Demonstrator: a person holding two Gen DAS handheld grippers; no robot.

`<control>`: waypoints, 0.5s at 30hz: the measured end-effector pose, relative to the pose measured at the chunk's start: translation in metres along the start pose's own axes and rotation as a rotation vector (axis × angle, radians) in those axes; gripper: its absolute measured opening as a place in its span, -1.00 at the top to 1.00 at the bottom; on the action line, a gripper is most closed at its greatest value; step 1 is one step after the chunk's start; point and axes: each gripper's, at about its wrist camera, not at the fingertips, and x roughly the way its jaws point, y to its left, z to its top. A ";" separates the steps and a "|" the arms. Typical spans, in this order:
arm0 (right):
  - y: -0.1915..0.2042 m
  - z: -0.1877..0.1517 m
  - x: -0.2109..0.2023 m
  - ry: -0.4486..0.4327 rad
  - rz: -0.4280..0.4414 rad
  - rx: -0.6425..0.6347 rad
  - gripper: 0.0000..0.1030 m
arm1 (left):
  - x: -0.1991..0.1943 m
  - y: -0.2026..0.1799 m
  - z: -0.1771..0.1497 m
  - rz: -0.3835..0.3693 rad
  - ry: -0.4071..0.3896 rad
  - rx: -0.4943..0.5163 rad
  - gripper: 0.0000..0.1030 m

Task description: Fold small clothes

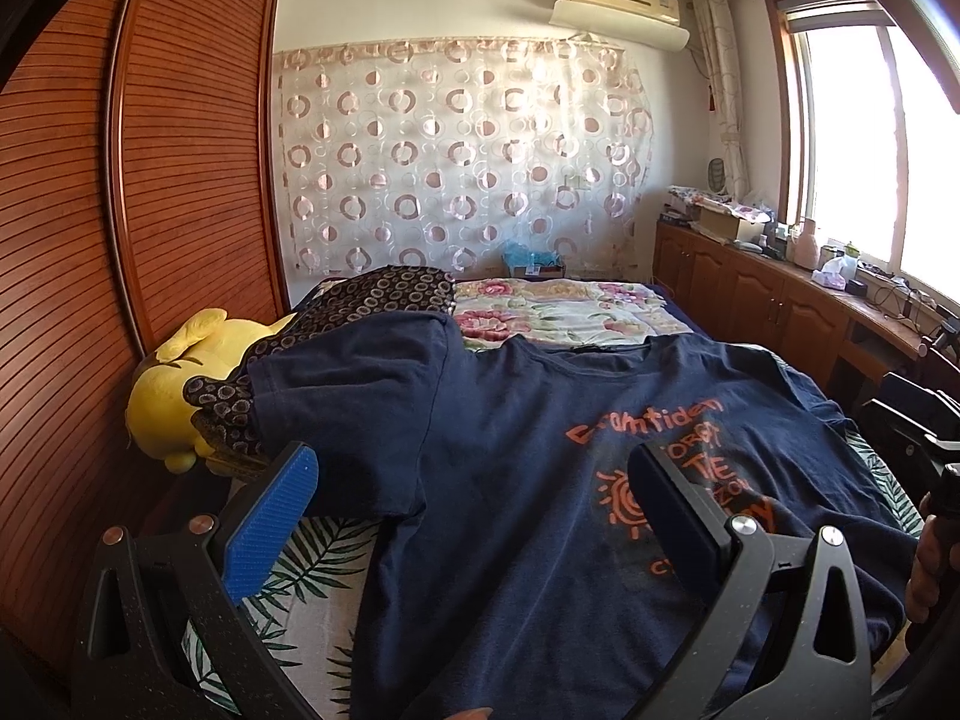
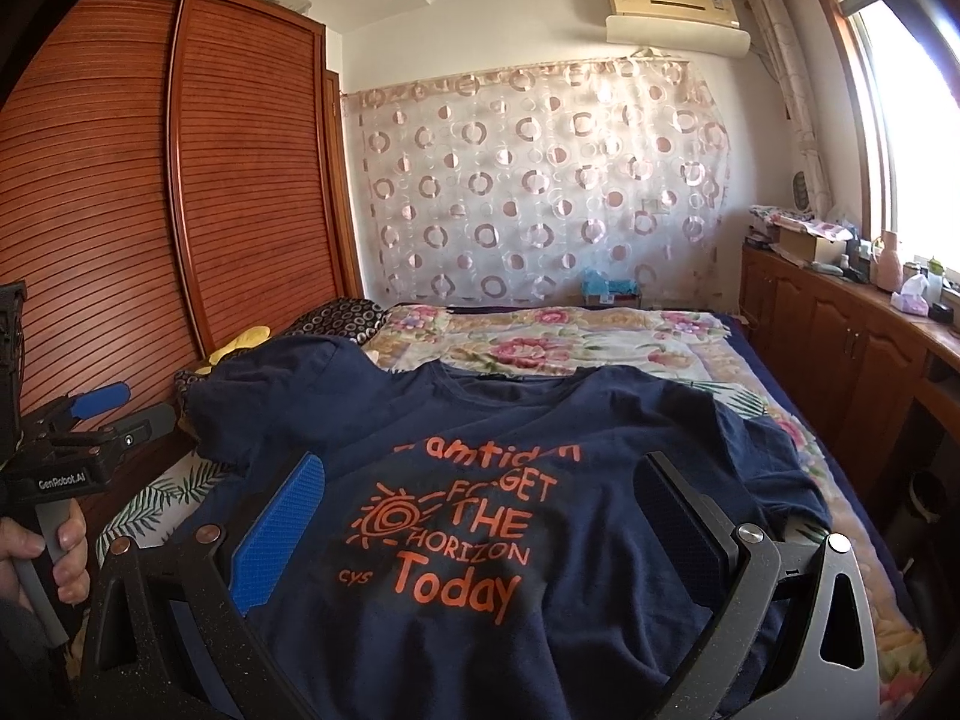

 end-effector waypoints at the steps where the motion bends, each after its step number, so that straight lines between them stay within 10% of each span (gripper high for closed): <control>1: 0.000 0.000 0.002 0.006 0.006 0.000 -1.00 | 0.002 0.003 0.001 0.005 0.003 -0.002 -1.00; 15: 0.011 0.000 0.040 0.099 0.093 -0.088 -1.00 | 0.039 0.063 -0.013 0.030 0.079 -0.017 -1.00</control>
